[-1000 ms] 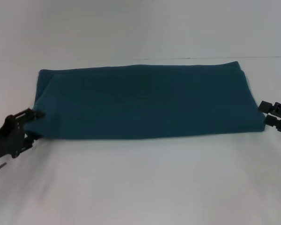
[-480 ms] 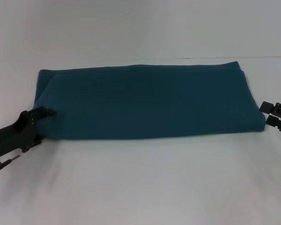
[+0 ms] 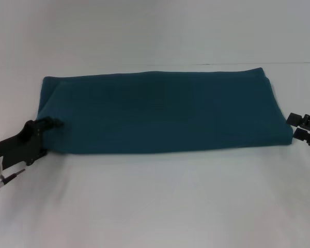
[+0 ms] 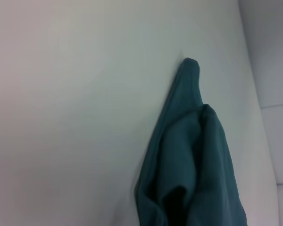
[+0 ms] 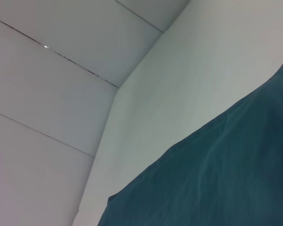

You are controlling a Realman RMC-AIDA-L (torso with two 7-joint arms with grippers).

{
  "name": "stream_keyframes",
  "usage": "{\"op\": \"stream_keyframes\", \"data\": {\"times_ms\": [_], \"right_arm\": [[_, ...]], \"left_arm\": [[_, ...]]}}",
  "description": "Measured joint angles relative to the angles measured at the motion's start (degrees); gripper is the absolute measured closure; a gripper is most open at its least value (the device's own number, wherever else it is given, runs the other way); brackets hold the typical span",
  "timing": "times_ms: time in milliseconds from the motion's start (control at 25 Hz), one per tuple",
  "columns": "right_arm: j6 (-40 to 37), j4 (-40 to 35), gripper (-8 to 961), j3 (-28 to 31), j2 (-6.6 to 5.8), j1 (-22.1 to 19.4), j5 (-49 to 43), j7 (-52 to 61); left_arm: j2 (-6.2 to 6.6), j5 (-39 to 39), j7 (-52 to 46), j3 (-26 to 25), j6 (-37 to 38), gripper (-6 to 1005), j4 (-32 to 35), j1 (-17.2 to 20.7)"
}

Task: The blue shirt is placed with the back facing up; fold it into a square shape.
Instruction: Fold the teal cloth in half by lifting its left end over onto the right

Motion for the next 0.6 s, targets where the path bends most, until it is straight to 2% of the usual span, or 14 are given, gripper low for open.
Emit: {"op": "stream_keyframes", "data": {"times_ms": [160, 360, 600], "right_arm": [[-0.3, 0.0, 85, 0.1, 0.0, -0.3, 0.0, 0.0], [-0.4, 0.0, 86, 0.2, 0.0, -0.5, 0.0, 0.2], [-0.4, 0.0, 86, 0.2, 0.0, -0.6, 0.0, 0.5]], "left_arm": [[-0.94, -2.1, 3.8, 0.0, 0.8, 470, 1.0, 0.5], [-1.0, -2.4, 4.4, 0.0, 1.3, 485, 1.2, 0.6], [-0.89, -2.5, 5.5, 0.0, 2.1, 722, 1.8, 1.0]]}}
